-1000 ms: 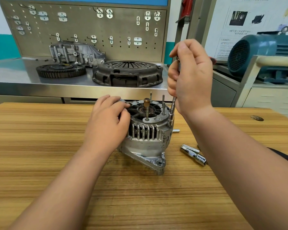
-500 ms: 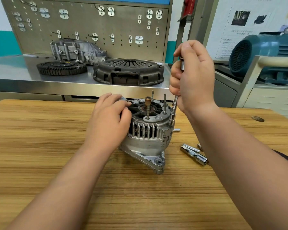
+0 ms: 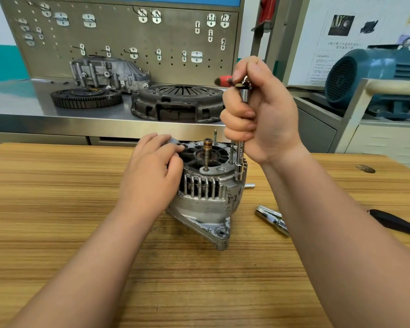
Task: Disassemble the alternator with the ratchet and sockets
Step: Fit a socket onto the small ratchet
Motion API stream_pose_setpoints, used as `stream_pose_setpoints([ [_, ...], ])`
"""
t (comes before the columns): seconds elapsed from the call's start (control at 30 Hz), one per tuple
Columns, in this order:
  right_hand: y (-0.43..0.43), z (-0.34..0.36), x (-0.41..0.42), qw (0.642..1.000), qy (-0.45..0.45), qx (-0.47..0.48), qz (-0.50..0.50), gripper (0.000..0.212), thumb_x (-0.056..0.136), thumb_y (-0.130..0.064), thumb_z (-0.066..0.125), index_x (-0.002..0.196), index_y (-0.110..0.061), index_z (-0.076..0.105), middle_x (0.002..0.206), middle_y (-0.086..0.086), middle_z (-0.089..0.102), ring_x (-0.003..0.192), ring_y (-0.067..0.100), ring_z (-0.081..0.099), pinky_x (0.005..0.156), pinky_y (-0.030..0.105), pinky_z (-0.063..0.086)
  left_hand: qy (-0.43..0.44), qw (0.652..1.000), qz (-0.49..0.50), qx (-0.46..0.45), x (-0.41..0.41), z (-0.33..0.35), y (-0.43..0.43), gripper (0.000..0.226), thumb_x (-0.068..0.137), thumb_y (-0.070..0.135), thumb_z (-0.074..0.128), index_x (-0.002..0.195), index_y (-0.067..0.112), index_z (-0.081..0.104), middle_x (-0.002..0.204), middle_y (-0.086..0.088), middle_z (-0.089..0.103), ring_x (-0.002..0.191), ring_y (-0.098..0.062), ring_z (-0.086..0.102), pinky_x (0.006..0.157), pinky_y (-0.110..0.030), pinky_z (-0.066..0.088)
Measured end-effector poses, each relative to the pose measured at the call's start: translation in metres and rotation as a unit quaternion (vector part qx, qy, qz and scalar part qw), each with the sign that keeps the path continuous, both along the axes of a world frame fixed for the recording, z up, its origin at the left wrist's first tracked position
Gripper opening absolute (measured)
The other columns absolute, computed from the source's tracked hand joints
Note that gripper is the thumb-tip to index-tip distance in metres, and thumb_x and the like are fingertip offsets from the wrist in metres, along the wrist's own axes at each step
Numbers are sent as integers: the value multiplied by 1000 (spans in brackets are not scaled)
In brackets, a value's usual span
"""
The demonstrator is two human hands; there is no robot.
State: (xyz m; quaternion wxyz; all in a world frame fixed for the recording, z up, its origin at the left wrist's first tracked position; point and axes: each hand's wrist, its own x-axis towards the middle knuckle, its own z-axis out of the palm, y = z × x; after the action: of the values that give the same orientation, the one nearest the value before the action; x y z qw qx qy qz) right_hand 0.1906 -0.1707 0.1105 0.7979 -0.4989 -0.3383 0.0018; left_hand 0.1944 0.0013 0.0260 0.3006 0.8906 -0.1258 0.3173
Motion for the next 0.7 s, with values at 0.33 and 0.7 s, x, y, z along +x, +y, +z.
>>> stream_pose_setpoints([
  [0.33, 2, 7, -15, 1000, -1, 17, -16, 28, 101, -18, 27, 78, -14, 42, 47, -4, 19, 37, 7, 12, 40, 12, 14, 10, 998, -14, -54, -7, 11, 0, 26, 94, 18, 49, 112, 20, 67, 128, 3, 55, 130, -19, 40, 108, -36, 32],
  [0.7, -49, 5, -56, 953, 129, 230, -145, 22, 94, -21, 39, 71, -20, 43, 46, -7, 21, 39, 7, 11, 34, 14, 12, 100, 967, -233, 18, -94, 27, -95, 47, 88, 61, 29, 76, 21, 51, 57, 6, 53, 57, -9, 52, 62, -41, 48],
])
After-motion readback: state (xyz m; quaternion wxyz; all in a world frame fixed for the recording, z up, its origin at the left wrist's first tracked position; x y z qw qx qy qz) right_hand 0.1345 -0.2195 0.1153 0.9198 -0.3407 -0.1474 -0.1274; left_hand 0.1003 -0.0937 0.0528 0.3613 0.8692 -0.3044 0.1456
